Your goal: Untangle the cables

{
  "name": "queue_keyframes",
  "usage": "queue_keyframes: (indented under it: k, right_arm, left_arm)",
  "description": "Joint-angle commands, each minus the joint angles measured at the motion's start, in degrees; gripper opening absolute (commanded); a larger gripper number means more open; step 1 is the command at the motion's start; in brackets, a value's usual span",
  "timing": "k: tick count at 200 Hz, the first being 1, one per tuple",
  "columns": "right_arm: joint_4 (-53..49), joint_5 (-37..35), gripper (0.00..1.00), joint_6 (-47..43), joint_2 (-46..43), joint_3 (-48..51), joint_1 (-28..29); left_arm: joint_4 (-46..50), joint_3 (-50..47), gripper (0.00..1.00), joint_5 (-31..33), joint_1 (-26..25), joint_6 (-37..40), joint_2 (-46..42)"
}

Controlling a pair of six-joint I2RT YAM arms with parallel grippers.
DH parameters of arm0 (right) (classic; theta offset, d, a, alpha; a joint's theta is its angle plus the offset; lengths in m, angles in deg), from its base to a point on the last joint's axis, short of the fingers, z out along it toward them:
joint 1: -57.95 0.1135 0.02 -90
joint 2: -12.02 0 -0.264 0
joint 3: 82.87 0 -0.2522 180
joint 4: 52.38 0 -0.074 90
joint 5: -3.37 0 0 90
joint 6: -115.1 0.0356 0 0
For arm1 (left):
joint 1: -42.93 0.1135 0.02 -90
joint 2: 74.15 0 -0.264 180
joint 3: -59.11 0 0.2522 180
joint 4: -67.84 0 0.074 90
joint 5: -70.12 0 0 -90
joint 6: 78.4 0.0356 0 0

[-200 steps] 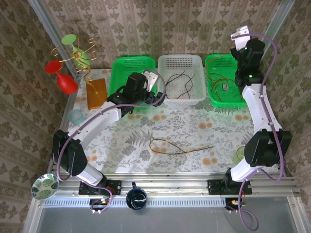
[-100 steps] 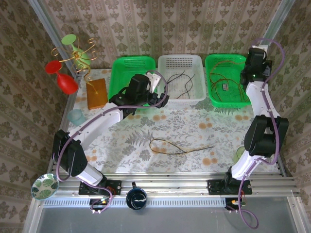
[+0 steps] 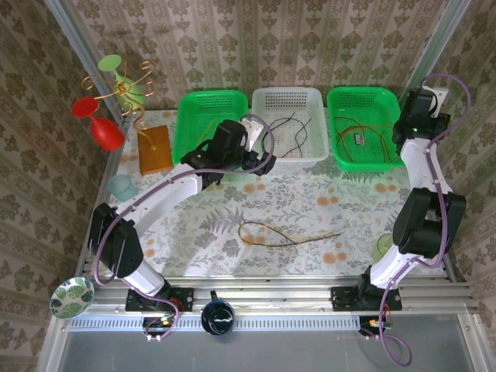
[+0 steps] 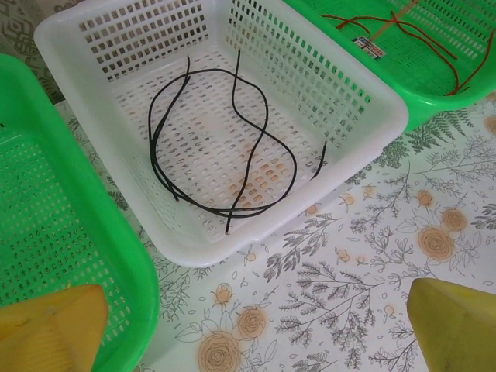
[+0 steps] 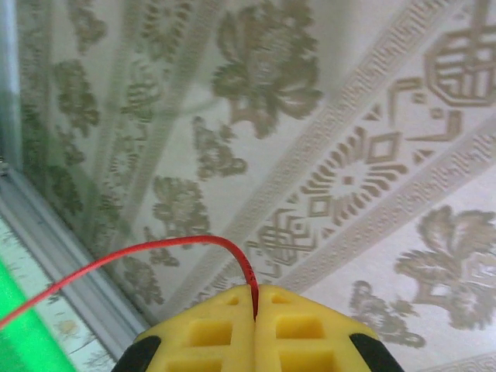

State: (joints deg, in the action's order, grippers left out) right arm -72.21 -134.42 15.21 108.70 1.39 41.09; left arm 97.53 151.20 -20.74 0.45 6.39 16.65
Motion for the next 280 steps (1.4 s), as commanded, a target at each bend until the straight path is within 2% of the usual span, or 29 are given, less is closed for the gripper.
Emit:
queue_keyframes:
  k: [1, 9, 27, 44, 71, 109, 160, 192, 214, 239, 275, 280]
  right_arm:
    - [-1.4, -4.0, 0.00, 2.8, -1.7, 0.4, -0.7]
    - [-2.6, -2.8, 0.00, 4.3, -2.1, 0.3, -0.7]
    - [-7.0, 9.5, 0.00, 8.1, -3.7, 0.4, -0.4]
    - [-8.7, 16.9, 0.00, 9.2, -3.9, 0.2, 1.3]
    - [-12.1, 20.7, 0.00, 9.1, -0.9, -3.5, 4.5]
    - [-19.2, 32.2, 0.00, 12.7, 4.4, -9.5, 6.1]
    - [-31.2, 39.0, 0.00, 20.4, 14.1, -15.9, 6.1]
    - [-32.4, 48.7, 0.00, 21.8, 17.7, -15.8, 5.3]
    - [-35.2, 53.4, 0.00, 22.1, 22.0, -19.2, 5.3]
    - [-38.4, 54.7, 0.00, 22.7, 26.8, -23.6, 5.7]
    - [-40.0, 55.0, 0.00, 22.5, 29.0, -25.9, 6.0]
    - [-40.2, 55.0, 0.03, 22.4, 29.0, -26.3, 6.0]
  left_arm:
    - [0.6, 1.7, 1.00, -0.3, -0.7, -1.1, 0.3]
    - [0.7, 1.5, 1.00, -0.2, -0.8, -1.2, 0.3]
    - [0.2, 1.0, 1.00, -0.1, -0.9, -1.6, 0.2]
    - [0.0, 0.9, 1.00, -0.1, -1.2, -1.7, 0.5]
    - [0.3, 1.4, 1.00, -0.1, -1.4, -1.8, 0.5]
    - [0.0, 0.5, 1.00, 0.2, -1.5, -2.6, -0.2]
    - [-4.0, -2.2, 1.00, -1.1, -2.0, -5.6, -1.1]
    - [-6.4, -2.1, 1.00, -2.3, -2.4, -7.0, -0.1]
    - [-6.7, -1.2, 1.00, -2.6, -2.8, -7.2, 1.1]
    - [-6.5, -0.1, 1.00, -2.5, -3.7, -7.0, 2.1]
    - [-6.6, -0.1, 1.00, -2.4, -4.3, -7.3, 2.3]
    - [-6.6, -0.1, 1.00, -2.5, -4.3, -7.3, 2.4]
